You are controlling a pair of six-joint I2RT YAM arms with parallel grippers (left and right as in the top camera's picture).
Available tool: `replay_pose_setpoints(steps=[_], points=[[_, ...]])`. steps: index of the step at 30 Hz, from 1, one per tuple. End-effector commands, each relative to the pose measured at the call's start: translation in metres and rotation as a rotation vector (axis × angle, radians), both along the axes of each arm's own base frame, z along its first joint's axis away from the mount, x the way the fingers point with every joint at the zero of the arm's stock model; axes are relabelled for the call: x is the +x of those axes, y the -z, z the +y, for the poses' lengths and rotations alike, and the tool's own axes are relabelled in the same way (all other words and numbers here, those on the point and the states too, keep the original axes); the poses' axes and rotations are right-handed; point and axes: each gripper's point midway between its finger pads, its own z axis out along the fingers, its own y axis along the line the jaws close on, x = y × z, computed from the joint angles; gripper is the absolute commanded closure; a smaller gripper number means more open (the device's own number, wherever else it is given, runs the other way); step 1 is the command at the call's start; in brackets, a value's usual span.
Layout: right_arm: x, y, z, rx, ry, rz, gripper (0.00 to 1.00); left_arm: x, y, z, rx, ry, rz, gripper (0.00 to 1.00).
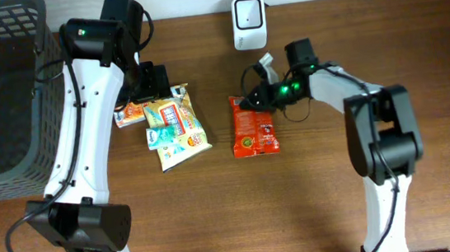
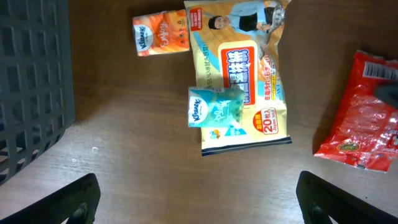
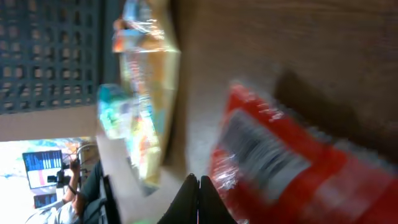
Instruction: Scan the item barcode
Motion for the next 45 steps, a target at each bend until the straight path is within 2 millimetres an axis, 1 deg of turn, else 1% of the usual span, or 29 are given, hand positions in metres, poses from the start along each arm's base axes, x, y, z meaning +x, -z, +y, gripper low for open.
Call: replay_pose_setpoints(steps=[1, 2, 3, 5, 7, 11, 12, 13, 14, 15, 16, 17, 18, 20, 23, 26, 28, 31, 33, 34, 35, 36, 38, 40, 42, 43, 45], points=[[0.007, 0.038, -0.014, -0.099, 0.070, 0.053, 0.96, -0.003, -0.009, 0.003, 0.002, -0.011, -0.019, 0.01], [0.008, 0.036, -0.016, -0.090, 0.073, 0.055, 0.96, -0.003, -0.009, 0.003, 0.002, -0.011, -0.017, 0.01], [0.008, 0.030, -0.015, -0.064, 0.065, 0.051, 0.96, -0.003, -0.009, 0.003, 0.003, -0.011, -0.016, 0.01], [0.008, 0.003, -0.012, 0.039, 0.027, 0.015, 0.96, -0.004, -0.009, 0.003, 0.003, -0.011, -0.015, 0.01], [0.009, -0.025, -0.016, 0.090, 0.026, 0.003, 0.96, -0.004, -0.009, 0.003, 0.003, -0.011, -0.015, 0.01], [0.003, -0.077, -0.035, 0.104, 0.061, -0.001, 0.95, -0.004, -0.008, 0.004, 0.004, -0.012, -0.014, 0.01], [0.000, -0.086, -0.041, 0.098, 0.075, 0.010, 0.90, -0.004, -0.009, 0.003, 0.003, -0.011, -0.014, 0.01], [-0.003, -0.090, -0.046, 0.088, 0.089, 0.023, 0.80, -0.003, -0.009, 0.003, 0.003, -0.012, -0.016, 0.01], [-0.006, -0.091, -0.051, 0.067, 0.105, 0.046, 0.64, -0.003, -0.009, 0.003, 0.003, -0.012, -0.017, 0.01], [-0.009, -0.087, -0.059, 0.029, 0.122, 0.068, 0.50, -0.003, -0.009, 0.003, 0.002, -0.012, -0.019, 0.01], [-0.013, -0.079, -0.065, -0.015, 0.131, 0.087, 0.36, -0.002, -0.009, 0.003, 0.002, -0.012, -0.020, 0.01], [-0.017, -0.070, -0.071, -0.071, 0.143, 0.112, 0.27, -0.002, -0.009, 0.003, 0.002, -0.012, -0.020, 0.01], [-0.021, -0.057, -0.076, -0.133, 0.156, 0.143, 0.14, -0.002, -0.009, 0.003, 0.002, -0.011, -0.020, 0.01], [-0.032, -0.033, -0.082, -0.229, 0.163, 0.190, 0.05, -0.002, -0.009, 0.003, 0.002, -0.011, -0.020, 0.01], [-0.045, -0.009, -0.075, -0.245, 0.139, 0.224, 0.01, -0.001, -0.009, 0.003, 0.001, -0.011, -0.025, 0.01], [-0.052, 0.010, -0.065, -0.238, 0.116, 0.221, 0.01, -0.001, -0.009, 0.003, 0.000, -0.011, -0.027, 0.01], [-0.053, 0.018, -0.059, -0.223, 0.104, 0.214, 0.01, -0.001, -0.009, 0.003, 0.000, -0.011, -0.026, 0.01], [-0.054, 0.025, -0.049, -0.217, 0.081, 0.192, 0.00, -0.001, -0.009, 0.003, 0.000, -0.011, -0.027, 0.01], [-0.058, 0.030, -0.041, -0.235, 0.065, 0.200, 0.06, -0.001, -0.009, 0.003, 0.000, -0.011, -0.028, 0.01], [-0.061, 0.037, -0.040, -0.271, 0.074, 0.218, 0.08, -0.001, -0.009, 0.003, 0.000, -0.011, -0.028, 0.01], [-0.062, 0.050, -0.040, -0.355, 0.102, 0.241, 0.13, -0.001, -0.009, 0.003, 0.000, -0.011, -0.027, 0.01], [-0.061, 0.054, -0.038, -0.373, 0.108, 0.238, 0.16, -0.001, -0.009, 0.003, 0.000, -0.011, -0.027, 0.01], [-0.058, 0.058, -0.033, -0.369, 0.116, 0.237, 0.25, -0.001, -0.009, 0.003, 0.000, -0.011, -0.027, 0.01], [-0.056, 0.064, -0.033, -0.366, 0.129, 0.246, 0.45, -0.002, -0.009, 0.003, 0.001, -0.011, -0.023, 0.01], [-0.055, 0.068, -0.033, -0.365, 0.131, 0.246, 0.63, -0.003, -0.009, 0.003, 0.003, -0.011, -0.016, 0.01], [-0.055, 0.068, -0.033, -0.365, 0.130, 0.245, 0.69, -0.004, -0.009, 0.003, 0.003, -0.011, -0.015, 0.01], [-0.055, 0.067, -0.032, -0.356, 0.129, 0.244, 0.88, -0.004, -0.009, 0.003, 0.003, -0.011, -0.014, 0.01]])
